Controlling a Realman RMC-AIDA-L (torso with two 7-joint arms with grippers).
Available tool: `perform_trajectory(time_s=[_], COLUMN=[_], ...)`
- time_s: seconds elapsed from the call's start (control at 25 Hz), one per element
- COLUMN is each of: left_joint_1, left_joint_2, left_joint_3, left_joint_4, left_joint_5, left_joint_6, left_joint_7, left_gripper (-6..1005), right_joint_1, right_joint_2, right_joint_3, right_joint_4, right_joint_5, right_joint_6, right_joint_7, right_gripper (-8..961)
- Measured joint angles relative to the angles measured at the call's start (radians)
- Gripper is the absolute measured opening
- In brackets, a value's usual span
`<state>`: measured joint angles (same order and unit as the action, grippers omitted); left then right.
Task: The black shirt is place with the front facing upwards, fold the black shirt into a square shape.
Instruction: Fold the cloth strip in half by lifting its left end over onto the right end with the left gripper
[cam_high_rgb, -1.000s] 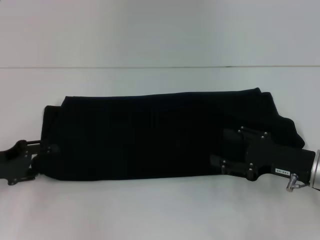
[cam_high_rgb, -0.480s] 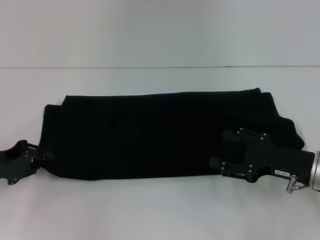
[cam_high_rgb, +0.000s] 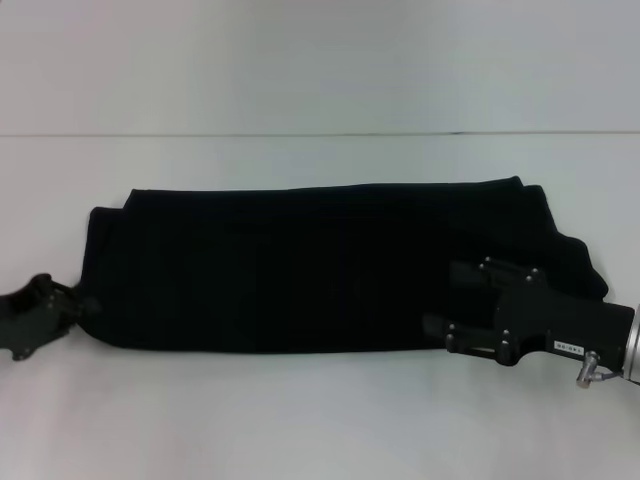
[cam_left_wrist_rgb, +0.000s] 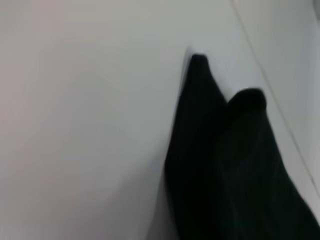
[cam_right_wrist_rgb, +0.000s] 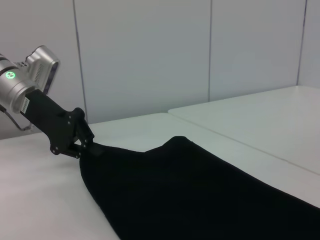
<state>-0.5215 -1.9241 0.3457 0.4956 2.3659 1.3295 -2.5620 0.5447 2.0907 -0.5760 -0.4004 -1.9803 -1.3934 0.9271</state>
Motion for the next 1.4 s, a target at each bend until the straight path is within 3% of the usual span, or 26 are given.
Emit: perform_trajectory(time_s=[0.08, 0.4, 0.64, 0.8, 1.04, 1.24, 1.36, 1.4], left_joint_1=[0.004, 0.01, 0.008, -0.03, -0.208, -0.392, -0.475, -0.475], left_joint_2=[0.007, 0.069, 0.076, 0.067, 0.022, -0.053, -0.122, -0.122], left_joint_3=[-0.008, -0.116, -0.155, -0.151, -0.104, -0.004, 0.077, 0.077], left_joint_4=[0.015, 0.066, 0.079, 0.074, 0.067, 0.054, 0.046, 0.046], left_joint_5=[-0.014, -0.02, -0.05, -0.123, -0.173, -0.187, -0.19, -0.19], left_joint_6=[-0.015, -0.071, -0.055, 0.002, 0.066, 0.042, 0.025, 0.025], left_joint_7=[0.006, 0.023, 0.028, 0.043, 0.064, 0.09, 0.113, 0.113], left_gripper=[45, 46, 45, 42, 42, 41, 41, 41], right_joint_1=[-0.001, -0.016, -0.039, -0.047, -0.075, -0.098, -0.105, -0.108], right_joint_2=[0.0, -0.004, -0.005, -0.005, -0.003, -0.001, -0.001, -0.001], right_joint_3=[0.004, 0.047, 0.084, 0.085, 0.096, 0.111, 0.111, 0.111], right_joint_4=[0.0, -0.003, -0.003, -0.001, 0.001, 0.008, 0.017, 0.018], right_joint_5=[0.001, 0.004, 0.005, 0.005, 0.005, 0.004, 0.004, 0.004], right_joint_6=[0.0, -0.007, -0.014, -0.005, 0.001, 0.001, 0.002, 0.002], right_joint_7=[0.002, 0.005, 0.006, 0.006, 0.006, 0.006, 0.006, 0.006], right_gripper=[827, 827, 826, 826, 826, 826, 828, 828])
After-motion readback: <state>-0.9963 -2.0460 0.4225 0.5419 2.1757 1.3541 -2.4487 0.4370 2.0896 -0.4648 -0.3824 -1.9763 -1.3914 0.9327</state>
